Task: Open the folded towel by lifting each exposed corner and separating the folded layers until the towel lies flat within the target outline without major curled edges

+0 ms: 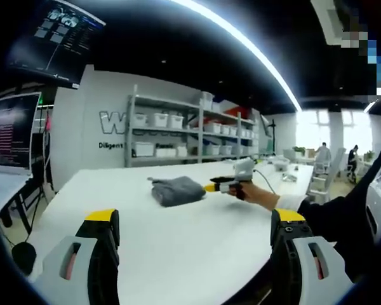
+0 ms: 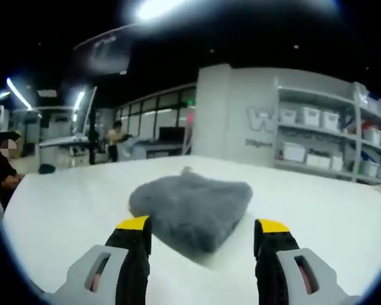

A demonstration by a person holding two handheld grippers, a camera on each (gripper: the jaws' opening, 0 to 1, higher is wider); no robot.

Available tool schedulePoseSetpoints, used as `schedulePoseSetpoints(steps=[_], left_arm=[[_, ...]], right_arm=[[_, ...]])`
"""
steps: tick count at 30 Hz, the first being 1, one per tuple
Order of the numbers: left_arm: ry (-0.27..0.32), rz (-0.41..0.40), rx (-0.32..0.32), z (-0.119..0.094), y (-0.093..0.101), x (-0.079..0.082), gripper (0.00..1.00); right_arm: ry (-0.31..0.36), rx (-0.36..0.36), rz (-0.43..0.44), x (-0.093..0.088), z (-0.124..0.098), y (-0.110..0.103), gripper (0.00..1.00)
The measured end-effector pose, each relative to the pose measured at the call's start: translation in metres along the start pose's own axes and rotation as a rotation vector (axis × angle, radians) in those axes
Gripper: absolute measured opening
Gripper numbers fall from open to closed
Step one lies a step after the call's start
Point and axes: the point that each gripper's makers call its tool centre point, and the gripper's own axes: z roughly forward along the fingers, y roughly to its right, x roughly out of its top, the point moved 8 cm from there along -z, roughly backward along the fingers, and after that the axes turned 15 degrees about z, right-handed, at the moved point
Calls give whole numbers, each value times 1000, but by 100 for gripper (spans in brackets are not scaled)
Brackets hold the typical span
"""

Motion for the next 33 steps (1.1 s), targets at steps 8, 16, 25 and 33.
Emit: schedulePoseSetpoints(steps=[8, 16, 25, 33], left_arm=[[7, 8, 2, -2, 4, 5, 97], [8, 7, 4, -3, 4, 6, 97], [-26, 53, 11, -4, 9, 13, 97], [-37, 57, 9, -3, 10, 13, 97]], right_arm=[[-1, -8, -5, -3, 2, 6, 59], [-14, -2, 59, -8, 2, 11, 57], [-39, -20, 17, -13, 9, 7, 50], [-75, -37, 2, -18, 13, 4, 47]])
